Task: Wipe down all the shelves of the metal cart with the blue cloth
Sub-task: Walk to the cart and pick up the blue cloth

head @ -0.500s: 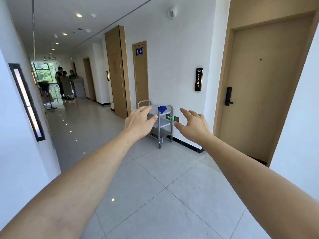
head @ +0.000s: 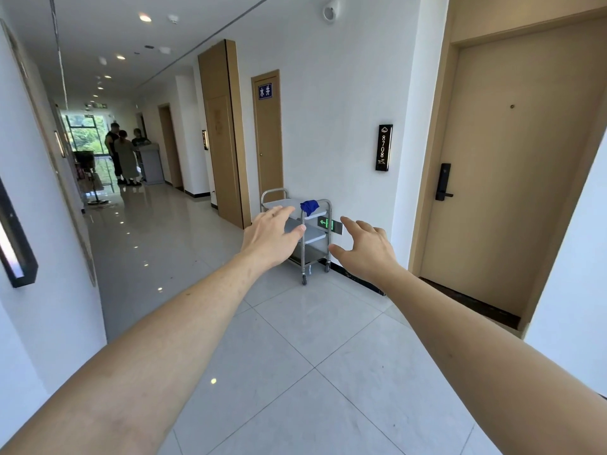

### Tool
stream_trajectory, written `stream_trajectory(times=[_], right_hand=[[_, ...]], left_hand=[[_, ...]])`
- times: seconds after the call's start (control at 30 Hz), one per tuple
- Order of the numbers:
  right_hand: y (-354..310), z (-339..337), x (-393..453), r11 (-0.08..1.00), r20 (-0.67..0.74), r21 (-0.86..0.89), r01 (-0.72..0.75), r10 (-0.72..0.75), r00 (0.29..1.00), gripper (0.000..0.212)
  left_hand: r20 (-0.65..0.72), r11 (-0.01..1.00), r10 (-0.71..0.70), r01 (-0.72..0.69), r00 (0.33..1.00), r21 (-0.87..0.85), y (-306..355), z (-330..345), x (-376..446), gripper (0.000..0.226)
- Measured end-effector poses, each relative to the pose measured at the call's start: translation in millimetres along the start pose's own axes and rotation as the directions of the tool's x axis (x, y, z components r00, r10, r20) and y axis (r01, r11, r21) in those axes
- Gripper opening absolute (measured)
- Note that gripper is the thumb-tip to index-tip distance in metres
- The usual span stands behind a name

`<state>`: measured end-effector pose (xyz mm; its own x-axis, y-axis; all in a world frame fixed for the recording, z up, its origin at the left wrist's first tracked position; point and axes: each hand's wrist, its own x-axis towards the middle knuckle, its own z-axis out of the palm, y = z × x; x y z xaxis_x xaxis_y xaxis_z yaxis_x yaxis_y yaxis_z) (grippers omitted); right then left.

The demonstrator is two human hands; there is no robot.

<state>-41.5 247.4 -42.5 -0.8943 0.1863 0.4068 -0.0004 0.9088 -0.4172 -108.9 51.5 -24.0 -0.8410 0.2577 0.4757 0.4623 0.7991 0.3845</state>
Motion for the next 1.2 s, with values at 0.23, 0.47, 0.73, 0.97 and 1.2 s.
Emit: stream_trajectory(times=[0.23,0.47,0.73,0.97,1.2], right_hand=[[16.3,42.8,108.8,0.999,-0.007,-0.021,-0.031,0.031,1.000,0.070],[25.9,84.8,231.8,0.997,-0.016,-0.031,-0.065,0.065,0.998,0.070],[44.9,136.9,331.4,0.997,-0.012,-0.040,-0.069,0.068,0.998,0.070],[75.7,188.3,415.2,0.998,0.034,-0.047,-0.040,0.042,0.999,0.069],[132.3,230.1,523.5,0.999,0.055,-0.046,-0.006,0.009,0.998,0.073]], left_hand=[[-0.003,0.999,0.021,-0.021,1.000,-0.030,-42.6,42.7,111.5,0.057],[0.002,0.998,0.040,-0.040,0.999,-0.045,-86.0,80.4,236.1,0.058],[0.015,0.998,0.053,-0.053,0.998,-0.023,-127.7,128.5,326.7,0.059],[0.035,1.000,0.008,-0.008,0.999,-0.020,-160.6,184.6,399.7,0.059],[0.012,1.000,-0.013,0.012,1.000,0.013,-173.4,250.6,503.5,0.061]])
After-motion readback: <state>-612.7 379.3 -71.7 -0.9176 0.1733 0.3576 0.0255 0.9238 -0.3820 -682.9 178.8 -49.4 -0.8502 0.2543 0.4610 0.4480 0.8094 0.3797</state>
